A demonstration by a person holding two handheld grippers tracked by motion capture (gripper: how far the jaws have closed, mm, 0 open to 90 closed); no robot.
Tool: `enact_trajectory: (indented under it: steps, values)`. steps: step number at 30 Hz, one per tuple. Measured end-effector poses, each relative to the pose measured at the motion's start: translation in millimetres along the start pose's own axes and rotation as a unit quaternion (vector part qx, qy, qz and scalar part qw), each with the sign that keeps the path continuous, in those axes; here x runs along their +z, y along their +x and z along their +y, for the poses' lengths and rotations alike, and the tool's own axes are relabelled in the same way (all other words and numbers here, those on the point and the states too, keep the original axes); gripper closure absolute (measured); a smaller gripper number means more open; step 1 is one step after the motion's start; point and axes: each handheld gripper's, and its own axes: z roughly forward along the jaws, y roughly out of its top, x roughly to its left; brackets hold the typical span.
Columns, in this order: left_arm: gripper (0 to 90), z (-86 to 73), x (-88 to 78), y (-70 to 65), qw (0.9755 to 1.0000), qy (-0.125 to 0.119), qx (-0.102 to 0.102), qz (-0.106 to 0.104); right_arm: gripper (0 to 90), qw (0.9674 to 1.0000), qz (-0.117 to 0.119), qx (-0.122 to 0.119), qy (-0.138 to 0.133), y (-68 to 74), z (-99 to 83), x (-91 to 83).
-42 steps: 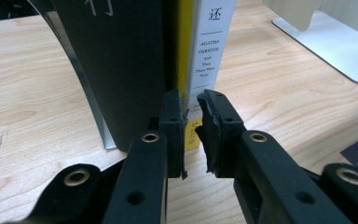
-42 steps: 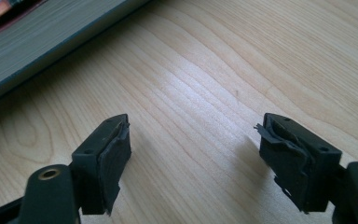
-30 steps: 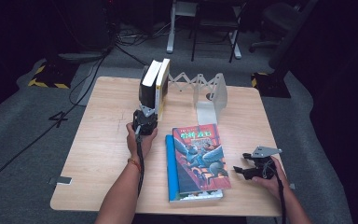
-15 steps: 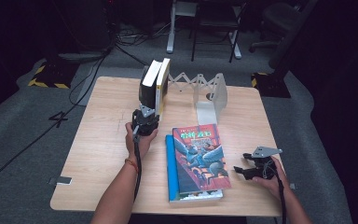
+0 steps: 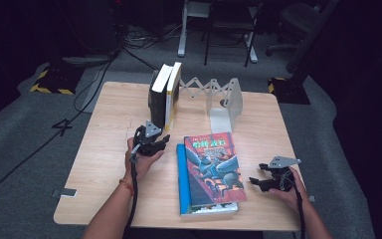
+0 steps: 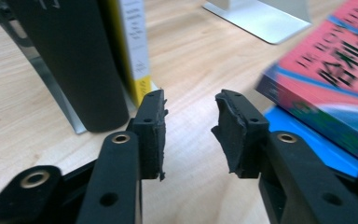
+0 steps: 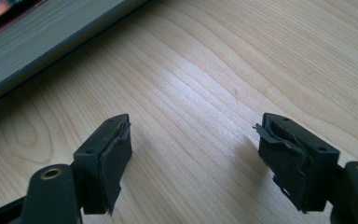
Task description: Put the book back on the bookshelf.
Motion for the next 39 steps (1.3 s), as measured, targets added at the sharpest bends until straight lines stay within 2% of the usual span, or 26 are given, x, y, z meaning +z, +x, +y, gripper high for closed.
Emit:
enact_trajectory:
  steps: [5, 9, 11, 15, 19, 20, 21, 26, 32, 35, 39]
  values:
    - [56.8, -6.2, -12.8, -7.8, 0.999, 0.012, 0.038, -0.019, 26.5, 1.0, -0.002, 0.0, 0.001, 1.1, 0.6, -0.2]
    - [51.0, -15.1, -20.4, -15.6, 0.9973, 0.03, 0.056, -0.037, 26.8, 1.0, -0.001, -0.004, 0.004, 2.2, 1.2, -0.5]
    - [49.9, -22.2, -24.4, -19.7, 0.9954, 0.041, 0.068, -0.053, 27.0, 1.0, 0.0, -0.005, 0.005, 3.6, 1.9, -0.5]
    - [45.0, -31.2, -31.6, -25.3, 0.9925, 0.057, 0.085, -0.067, 27.0, 0.9999, 0.002, -0.01, 0.003, 6.0, 4.1, -2.0]
    - [38.1, -41.8, -39.8, -31.3, 0.9902, 0.07, 0.094, -0.077, 27.0, 0.9998, 0.008, -0.015, -0.008, 9.8, 8.3, -7.5]
    - [37.1, -44.3, -41.5, -32.8, 0.9899, 0.073, 0.097, -0.074, 27.1, 0.9998, 0.011, -0.015, -0.01, 11.2, 9.3, -8.9]
    - [36.4, -49.6, -44.8, -34.7, 0.9887, 0.077, 0.103, -0.078, 27.1, 0.9997, 0.014, -0.017, -0.011, 12.0, 10.2, -10.0]
    - [29.9, -63.3, -54.4, -39.8, 0.9857, 0.091, 0.105, -0.096, 27.0, 0.9988, 0.029, -0.032, -0.023, 22.4, 17.9, -16.2]
    - [26.8, -75.8, -67.8, -46.2, 0.9825, 0.094, 0.105, -0.122, 26.9, 0.9971, 0.046, -0.055, -0.026, 33.5, 24.6, -20.3]
    - [25.9, -81.3, -72.3, -47.1, 0.9824, 0.101, 0.102, -0.12, 26.9, 0.9965, 0.054, -0.057, -0.028, 36.6, 26.1, -19.7]
    - [25.5, -89.6, -77.7, -47.7, 0.9803, 0.111, 0.101, -0.128, 27.4, 0.996, 0.059, -0.062, -0.025, 38.6, 27.7, -20.6]
